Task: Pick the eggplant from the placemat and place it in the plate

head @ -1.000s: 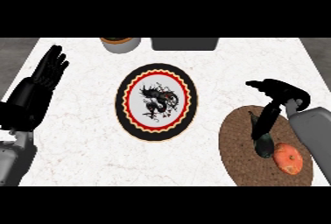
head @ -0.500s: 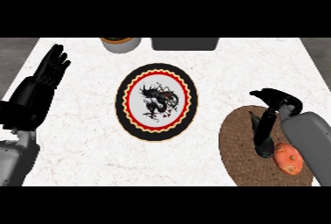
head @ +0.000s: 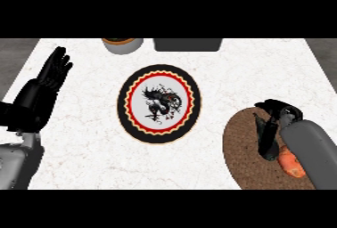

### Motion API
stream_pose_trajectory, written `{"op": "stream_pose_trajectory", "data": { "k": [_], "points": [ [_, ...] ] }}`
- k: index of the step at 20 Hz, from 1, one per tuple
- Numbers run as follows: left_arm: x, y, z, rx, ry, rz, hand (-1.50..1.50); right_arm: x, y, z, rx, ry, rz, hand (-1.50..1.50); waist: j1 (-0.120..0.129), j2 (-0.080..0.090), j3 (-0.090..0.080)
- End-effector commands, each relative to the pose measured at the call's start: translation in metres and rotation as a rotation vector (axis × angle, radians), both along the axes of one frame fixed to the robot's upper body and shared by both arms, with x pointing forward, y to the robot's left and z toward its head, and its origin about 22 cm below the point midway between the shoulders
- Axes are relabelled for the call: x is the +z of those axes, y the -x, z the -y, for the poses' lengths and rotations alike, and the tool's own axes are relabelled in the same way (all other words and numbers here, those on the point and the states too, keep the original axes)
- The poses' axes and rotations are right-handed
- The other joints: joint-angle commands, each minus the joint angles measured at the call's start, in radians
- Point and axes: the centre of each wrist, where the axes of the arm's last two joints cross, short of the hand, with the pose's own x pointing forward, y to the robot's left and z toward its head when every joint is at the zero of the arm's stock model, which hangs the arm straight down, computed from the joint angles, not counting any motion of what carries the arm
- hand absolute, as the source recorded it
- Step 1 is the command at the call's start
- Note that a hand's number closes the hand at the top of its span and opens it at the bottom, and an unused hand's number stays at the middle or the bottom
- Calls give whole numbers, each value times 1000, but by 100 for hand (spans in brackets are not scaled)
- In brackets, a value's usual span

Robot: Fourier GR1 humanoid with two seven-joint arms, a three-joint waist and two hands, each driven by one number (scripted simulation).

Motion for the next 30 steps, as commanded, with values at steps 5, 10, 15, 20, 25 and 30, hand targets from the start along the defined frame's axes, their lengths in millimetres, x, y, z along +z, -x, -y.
{"op": "stream_pose_trajectory", "data": {
  "k": [5, 10, 15, 20, 25, 30],
  "points": [
    [18, 6, -12, -3, -3, 5, 0, -49, 23, 5, -18, 9, -69, -150, -1, -1, 0],
    [2, 21, 9, -20, 20, -3, 0, -33, 9, 29, 9, 72, -93, -150, 7, -1, 0],
    [0, 10, 18, -17, 8, -7, 0, -45, 6, 6, 55, 59, 190, 150, 12, 2, 1],
    [9, 8, 0, -11, -1, -1, 0, -57, 46, 12, 51, 148, 336, 150, -12, -5, 0],
    [2, 17, -11, 60, 0, -31, 0, -57, 93, 20, -180, 313, 552, 150, -82, -30, -3],
    [5, 13, -15, 63, -7, -30, 0, -34, 148, -6, -165, 340, 747, 150, -67, -18, -3]
  ]
}}
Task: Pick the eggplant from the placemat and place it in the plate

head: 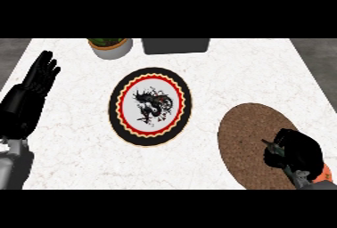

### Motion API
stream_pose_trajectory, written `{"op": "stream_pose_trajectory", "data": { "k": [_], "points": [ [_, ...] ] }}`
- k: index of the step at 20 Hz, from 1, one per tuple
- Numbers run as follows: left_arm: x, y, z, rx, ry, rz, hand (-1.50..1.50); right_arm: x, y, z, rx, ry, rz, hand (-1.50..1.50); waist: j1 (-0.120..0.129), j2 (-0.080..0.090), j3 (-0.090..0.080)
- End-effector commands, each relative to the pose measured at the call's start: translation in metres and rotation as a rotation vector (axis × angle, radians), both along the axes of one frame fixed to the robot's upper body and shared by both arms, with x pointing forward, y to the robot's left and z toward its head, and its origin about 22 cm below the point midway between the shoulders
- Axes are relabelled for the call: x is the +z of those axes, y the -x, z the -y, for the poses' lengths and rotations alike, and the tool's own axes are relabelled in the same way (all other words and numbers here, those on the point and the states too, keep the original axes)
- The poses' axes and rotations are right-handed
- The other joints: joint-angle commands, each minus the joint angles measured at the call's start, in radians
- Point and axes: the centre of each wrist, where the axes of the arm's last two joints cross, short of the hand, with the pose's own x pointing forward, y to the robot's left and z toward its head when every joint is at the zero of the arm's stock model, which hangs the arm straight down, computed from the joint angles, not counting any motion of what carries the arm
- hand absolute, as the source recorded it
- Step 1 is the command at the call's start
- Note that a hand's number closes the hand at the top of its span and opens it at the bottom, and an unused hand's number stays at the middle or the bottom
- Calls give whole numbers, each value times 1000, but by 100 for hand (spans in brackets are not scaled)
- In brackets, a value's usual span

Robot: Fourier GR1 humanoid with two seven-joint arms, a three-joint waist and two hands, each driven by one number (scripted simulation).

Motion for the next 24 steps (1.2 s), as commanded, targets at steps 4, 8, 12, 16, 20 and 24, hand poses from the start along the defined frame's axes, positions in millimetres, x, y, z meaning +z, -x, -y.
{"op": "stream_pose_trajectory", "data": {
  "k": [4, 8, 12, 16, 20, 24],
  "points": [
    [2, -3, 5, -14, 2, 8, 0, 53, 65, -55, 36, -96, 255, 150, 23, 11, 3],
    [-4, -3, 10, -27, -5, 8, 0, 93, 85, -78, 172, -148, 427, 150, 33, 14, 3],
    [-14, 0, -1, -53, -1, 11, 0, 112, 90, -104, 250, -293, 594, 150, 52, 19, 4],
    [-1, -12, 13, -65, 0, 16, 0, 138, 84, -129, 309, -332, 613, 150, 62, 21, 5],
    [2, -21, 29, -60, -14, 40, 0, 158, 67, -174, 361, -359, 625, 150, 67, 22, 4],
    [11, -19, 7, -60, 4, 24, 0, 148, 26, -206, 374, -365, 574, 150, 73, 23, 5]
  ]
}}
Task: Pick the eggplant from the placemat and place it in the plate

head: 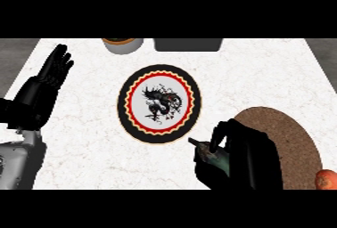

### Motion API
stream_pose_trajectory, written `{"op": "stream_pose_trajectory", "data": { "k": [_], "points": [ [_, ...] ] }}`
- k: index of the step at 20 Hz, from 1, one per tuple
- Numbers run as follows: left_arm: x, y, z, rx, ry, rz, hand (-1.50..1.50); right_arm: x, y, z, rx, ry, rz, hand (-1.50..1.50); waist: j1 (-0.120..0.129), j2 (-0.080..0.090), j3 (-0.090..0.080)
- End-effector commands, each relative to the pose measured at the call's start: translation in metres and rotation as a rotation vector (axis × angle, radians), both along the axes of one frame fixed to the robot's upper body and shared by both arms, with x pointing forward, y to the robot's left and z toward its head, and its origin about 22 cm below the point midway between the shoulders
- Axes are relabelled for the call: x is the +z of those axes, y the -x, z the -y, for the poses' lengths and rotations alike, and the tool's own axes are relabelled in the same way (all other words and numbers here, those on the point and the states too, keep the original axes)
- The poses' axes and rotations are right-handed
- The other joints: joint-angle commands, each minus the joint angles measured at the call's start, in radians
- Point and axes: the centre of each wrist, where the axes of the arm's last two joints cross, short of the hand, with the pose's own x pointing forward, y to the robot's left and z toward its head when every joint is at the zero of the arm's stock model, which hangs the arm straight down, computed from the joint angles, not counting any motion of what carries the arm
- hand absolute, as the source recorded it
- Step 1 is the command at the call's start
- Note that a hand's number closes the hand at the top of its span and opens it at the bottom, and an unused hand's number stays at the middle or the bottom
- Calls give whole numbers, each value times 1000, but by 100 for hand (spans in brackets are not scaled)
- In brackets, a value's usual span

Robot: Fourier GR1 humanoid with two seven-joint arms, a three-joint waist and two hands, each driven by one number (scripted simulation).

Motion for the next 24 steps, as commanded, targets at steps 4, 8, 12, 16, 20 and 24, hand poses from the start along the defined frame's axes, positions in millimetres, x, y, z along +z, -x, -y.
{"op": "stream_pose_trajectory", "data": {
  "k": [4, 8, 12, 16, 20, 24],
  "points": [
    [2, -6, -1, -19, -8, 15, 0, 11, -67, -51, 46, -57, -31, 150, 15, 5, 0],
    [-10, 4, -8, 1, -15, -6, 0, 8, -99, -58, 44, -121, -55, 150, 13, 4, 1],
    [-4, -8, -8, -14, -7, 4, 0, -12, -124, -83, 15, -101, -71, 150, 13, 4, 1],
    [-1, -6, 8, -31, 1, 1, 0, -32, -155, -94, -13, -34, -113, 150, 28, 8, 1],
    [16, -6, 15, -61, 10, 17, 0, -57, -181, -84, -31, -20, -121, 150, 52, 15, 1],
    [3, -11, 10, -54, 19, 18, 0, -66, -189, -85, -84, -78, -174, 150, 61, 18, 1]
  ]
}}
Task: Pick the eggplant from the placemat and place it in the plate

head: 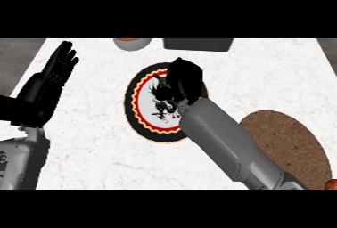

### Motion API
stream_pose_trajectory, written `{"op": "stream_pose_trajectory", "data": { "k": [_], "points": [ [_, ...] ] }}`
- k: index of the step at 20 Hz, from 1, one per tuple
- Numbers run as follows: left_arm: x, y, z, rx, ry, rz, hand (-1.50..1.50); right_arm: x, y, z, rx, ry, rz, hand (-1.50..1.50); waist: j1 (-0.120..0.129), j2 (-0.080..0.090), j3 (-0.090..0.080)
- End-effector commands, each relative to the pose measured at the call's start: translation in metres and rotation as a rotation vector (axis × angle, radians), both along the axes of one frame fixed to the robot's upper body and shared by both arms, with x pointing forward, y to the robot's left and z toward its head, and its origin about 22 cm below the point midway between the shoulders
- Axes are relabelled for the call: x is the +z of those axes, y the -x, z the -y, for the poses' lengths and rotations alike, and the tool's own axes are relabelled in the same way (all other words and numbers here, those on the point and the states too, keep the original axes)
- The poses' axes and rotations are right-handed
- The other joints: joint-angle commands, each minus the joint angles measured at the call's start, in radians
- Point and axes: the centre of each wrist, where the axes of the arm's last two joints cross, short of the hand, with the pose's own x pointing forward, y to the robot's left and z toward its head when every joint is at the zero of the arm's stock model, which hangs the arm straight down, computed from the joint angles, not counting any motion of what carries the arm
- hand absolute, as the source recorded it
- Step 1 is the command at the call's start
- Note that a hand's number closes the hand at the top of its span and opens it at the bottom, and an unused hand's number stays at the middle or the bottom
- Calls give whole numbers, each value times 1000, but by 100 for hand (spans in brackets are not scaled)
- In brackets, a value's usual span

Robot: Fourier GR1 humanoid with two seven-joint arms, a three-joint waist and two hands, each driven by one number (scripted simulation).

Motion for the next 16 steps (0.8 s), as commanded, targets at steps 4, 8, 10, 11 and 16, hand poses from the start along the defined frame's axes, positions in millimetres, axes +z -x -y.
{"op": "stream_pose_trajectory", "data": {
  "k": [4, 8, 10, 11, 16],
  "points": [
    [-1, -4, 14, -53, -8, 17, 0, -11, -21, 6, -117, -129, -36, -150, 34, 8, 0],
    [3, -9, 25, -43, 4, 20, 0, -25, -17, 14, -61, -242, -15, -150, 47, 15, 2],
    [6, -7, 15, -51, -10, 10, 0, -19, -20, 12, -49, -293, 40, -150, 42, 12, 2],
    [-4, -4, 20, -54, -17, 11, 0, -29, -14, 12, -57, -302, 69, -150, 53, 14, 1],
    [2, -12, 14, -37, -4, 18, 0, -4, -24, 9, -95, -440, 239, -150, 28, 12, 1]
  ]
}}
